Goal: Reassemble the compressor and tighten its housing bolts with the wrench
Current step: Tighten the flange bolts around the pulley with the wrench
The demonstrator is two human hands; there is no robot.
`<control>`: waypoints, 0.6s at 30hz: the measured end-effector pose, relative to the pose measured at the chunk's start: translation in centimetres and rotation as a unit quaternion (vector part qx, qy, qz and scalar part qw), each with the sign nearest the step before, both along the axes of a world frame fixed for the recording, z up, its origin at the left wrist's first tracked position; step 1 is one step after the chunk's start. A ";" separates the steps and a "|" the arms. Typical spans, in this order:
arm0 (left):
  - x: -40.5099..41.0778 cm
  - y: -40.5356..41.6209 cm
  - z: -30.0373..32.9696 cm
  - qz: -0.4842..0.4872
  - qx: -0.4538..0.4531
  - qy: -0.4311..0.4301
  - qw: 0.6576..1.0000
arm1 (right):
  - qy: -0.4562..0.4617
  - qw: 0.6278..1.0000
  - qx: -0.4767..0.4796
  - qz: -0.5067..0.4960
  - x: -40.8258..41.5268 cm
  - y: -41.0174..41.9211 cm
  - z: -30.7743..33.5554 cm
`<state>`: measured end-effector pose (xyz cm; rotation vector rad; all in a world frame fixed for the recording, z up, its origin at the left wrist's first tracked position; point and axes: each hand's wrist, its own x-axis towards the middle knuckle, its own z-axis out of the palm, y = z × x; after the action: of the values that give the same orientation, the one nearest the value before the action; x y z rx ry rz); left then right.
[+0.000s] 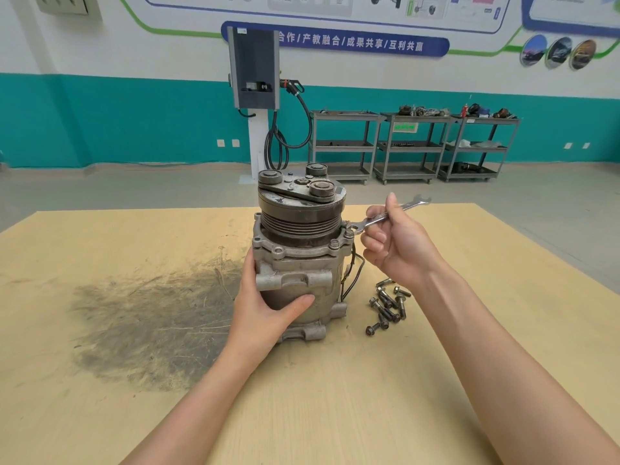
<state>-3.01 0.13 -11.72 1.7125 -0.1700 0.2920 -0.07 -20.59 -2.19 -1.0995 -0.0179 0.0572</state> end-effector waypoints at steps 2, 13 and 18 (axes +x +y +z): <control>0.0 0.0 0.0 0.002 0.000 -0.001 1.000 | -0.003 1.000 -0.021 -0.008 0.1 0.0 0.1; 0.0 -0.1 0.1 0.006 0.003 -0.007 1.000 | -0.021 0.998 -0.044 -0.046 -0.1 0.1 0.2; 0.0 0.0 0.1 0.003 0.001 -0.004 1.000 | -0.110 0.980 -0.042 -0.162 -0.2 2.0 -0.9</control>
<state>-3.00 0.09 -11.62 1.7139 -0.1708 0.3040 -0.24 -18.62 -3.05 -1.1759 -0.0342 -0.3593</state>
